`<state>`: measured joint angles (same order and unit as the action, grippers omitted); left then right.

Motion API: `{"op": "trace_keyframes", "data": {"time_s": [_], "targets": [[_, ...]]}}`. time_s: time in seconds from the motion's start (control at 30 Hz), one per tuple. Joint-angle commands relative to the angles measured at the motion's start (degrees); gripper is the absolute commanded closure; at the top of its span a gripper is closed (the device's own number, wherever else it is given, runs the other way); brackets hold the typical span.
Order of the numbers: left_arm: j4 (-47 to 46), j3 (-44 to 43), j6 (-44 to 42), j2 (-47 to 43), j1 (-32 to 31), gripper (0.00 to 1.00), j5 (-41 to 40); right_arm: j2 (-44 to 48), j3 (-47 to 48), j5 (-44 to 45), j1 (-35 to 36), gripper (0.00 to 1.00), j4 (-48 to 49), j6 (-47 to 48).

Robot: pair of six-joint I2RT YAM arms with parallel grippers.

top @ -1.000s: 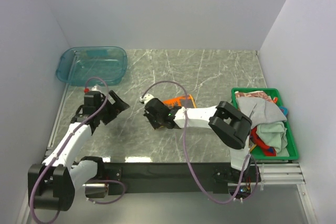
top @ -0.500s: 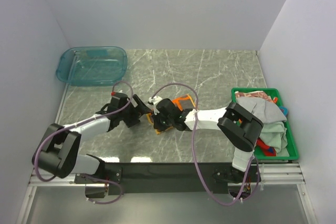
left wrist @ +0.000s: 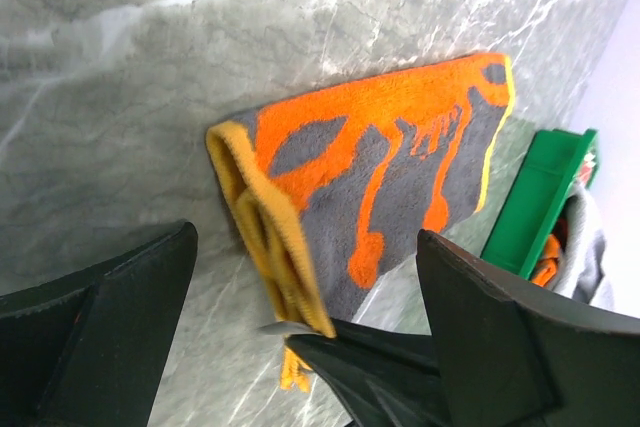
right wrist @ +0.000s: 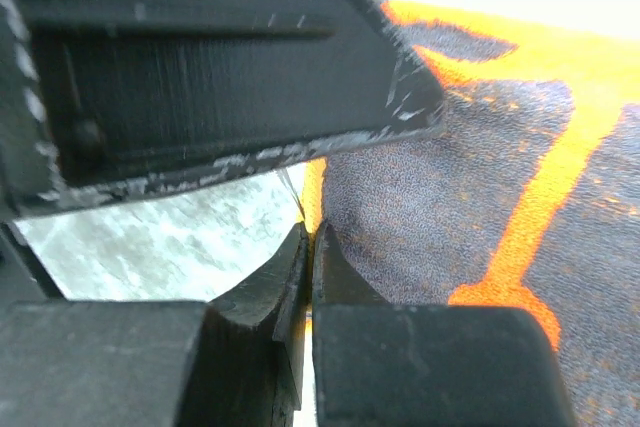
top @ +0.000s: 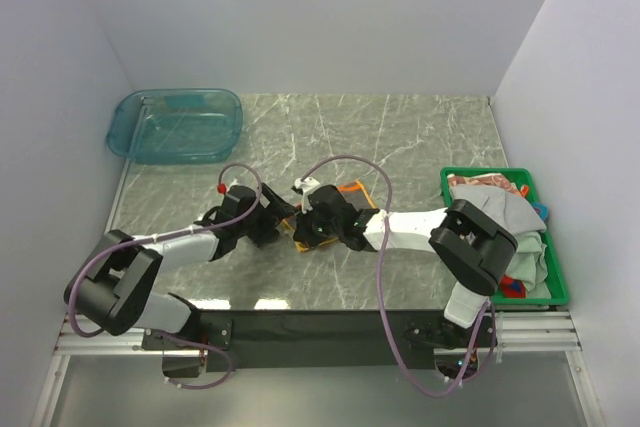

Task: Fold and stack the towels
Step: Neatly place the folded towel into the bin

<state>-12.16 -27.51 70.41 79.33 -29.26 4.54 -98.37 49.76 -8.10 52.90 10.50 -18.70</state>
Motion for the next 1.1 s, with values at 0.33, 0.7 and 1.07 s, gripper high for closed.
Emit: {"op": "trace_keyframes", "data": {"time_s": [0.33,0.7,1.07], "targets": [[-4.89,3.87,8.25,5.48,-4.75,0.04,-4.09,2.13,-1.59,-1.75,-1.40,1.00,7.60,-4.77],[-4.63,2.55,8.34,7.51,-6.78,0.55,-7.43,1.42,-1.68,-1.48,-1.58,1.00,8.57,-6.08],[4.77,-4.55,-2.37,6.36,-6.52,0.99,-12.36,7.48,-2.29,3.25,-1.58,0.28,2.08,-3.19]]}}
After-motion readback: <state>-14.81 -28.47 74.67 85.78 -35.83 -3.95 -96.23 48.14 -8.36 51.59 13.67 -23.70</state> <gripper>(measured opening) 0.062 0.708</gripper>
